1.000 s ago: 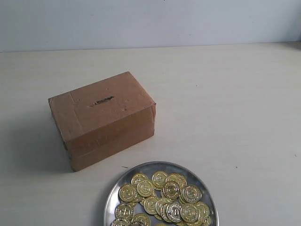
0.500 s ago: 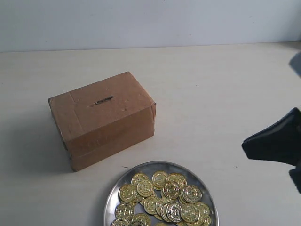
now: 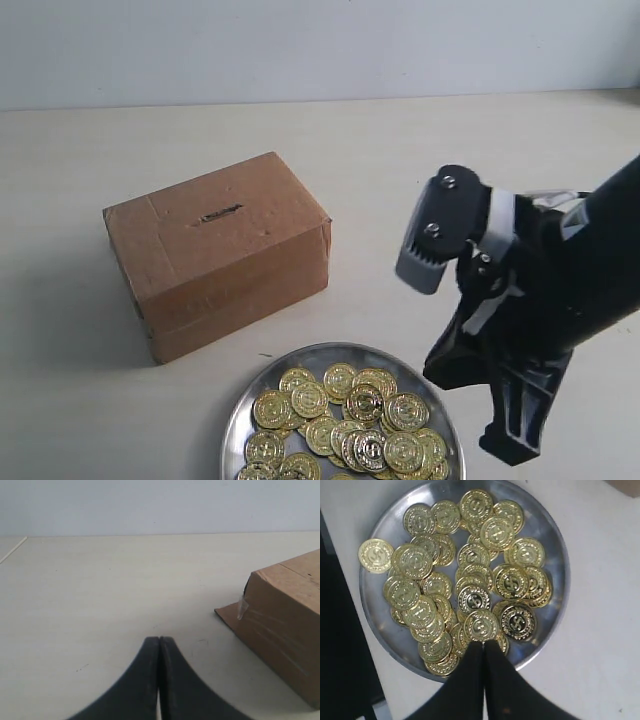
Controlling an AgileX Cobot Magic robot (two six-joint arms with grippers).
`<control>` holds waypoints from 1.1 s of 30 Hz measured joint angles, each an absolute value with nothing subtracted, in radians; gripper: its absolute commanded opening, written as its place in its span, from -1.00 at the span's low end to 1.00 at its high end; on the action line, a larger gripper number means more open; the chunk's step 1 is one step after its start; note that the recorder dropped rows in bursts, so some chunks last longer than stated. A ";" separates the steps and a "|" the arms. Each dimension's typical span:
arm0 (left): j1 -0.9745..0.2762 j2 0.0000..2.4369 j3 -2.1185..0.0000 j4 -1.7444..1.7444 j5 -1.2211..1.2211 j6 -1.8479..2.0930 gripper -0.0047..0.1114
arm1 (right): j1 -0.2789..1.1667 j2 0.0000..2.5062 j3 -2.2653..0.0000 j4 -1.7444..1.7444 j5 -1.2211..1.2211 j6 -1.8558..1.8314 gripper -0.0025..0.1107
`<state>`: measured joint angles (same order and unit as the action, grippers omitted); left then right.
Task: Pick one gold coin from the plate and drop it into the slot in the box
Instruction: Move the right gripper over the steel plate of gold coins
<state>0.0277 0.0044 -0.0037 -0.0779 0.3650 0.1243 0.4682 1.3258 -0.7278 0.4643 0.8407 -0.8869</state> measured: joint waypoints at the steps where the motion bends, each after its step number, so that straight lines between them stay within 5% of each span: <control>1: 0.028 0.004 -0.004 -0.078 0.365 0.124 -0.92 | 0.496 1.340 -0.740 0.444 0.841 -0.887 -0.96; 19: 0.028 0.004 -0.004 -0.078 0.365 0.124 -0.92 | 0.966 1.652 -0.938 0.161 0.775 -0.776 -0.94; 33: 0.028 0.004 -0.004 -0.078 0.365 0.124 -0.92 | 0.991 1.758 -0.942 0.207 0.740 -0.598 0.02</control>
